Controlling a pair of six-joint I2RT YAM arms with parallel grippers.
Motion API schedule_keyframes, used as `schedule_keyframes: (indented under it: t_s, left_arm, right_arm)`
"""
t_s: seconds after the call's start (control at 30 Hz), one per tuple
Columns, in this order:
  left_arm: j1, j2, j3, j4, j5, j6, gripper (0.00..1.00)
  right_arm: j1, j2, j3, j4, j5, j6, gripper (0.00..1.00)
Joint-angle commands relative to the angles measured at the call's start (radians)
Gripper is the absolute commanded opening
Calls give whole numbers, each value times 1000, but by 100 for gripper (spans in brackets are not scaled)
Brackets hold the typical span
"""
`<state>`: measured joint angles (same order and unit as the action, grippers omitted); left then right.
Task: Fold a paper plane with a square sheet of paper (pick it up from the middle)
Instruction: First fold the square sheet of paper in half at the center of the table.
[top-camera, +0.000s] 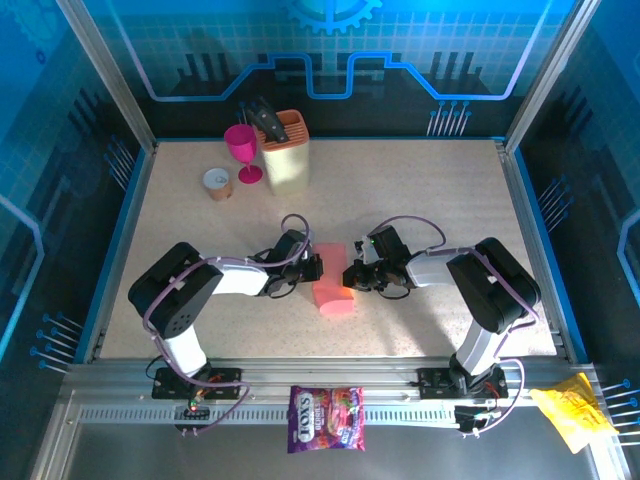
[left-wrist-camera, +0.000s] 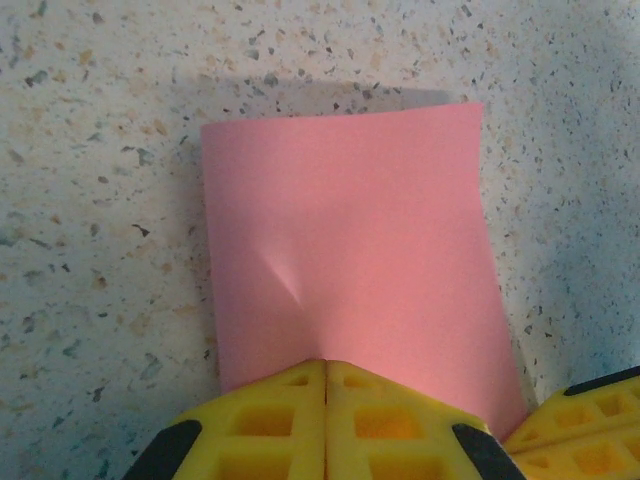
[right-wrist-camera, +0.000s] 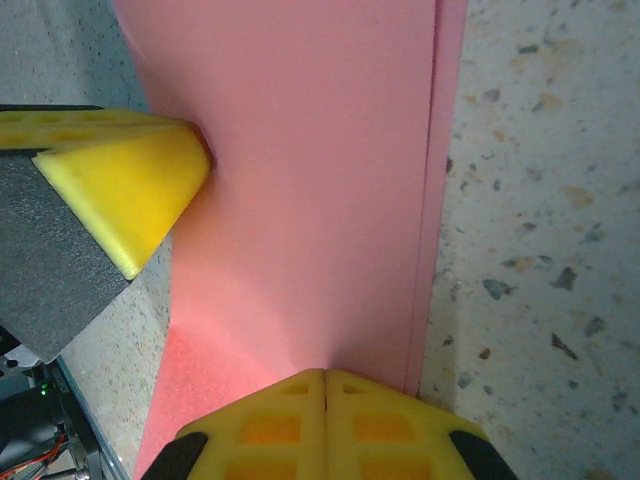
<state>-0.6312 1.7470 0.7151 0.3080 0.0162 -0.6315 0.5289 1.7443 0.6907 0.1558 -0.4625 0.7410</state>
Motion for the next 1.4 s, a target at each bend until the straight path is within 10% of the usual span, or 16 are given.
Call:
schedule_keyframes:
  t_s: [0.0,1.37]
  left_arm:
    - [8,6,-24,-9,-1,-20,8]
    - [55,72,122,-150,-76,90,7]
  right_arm:
    - [14,104,-53,-63,108,-12,0]
    - [14,126,-51,-64,117,-10,0]
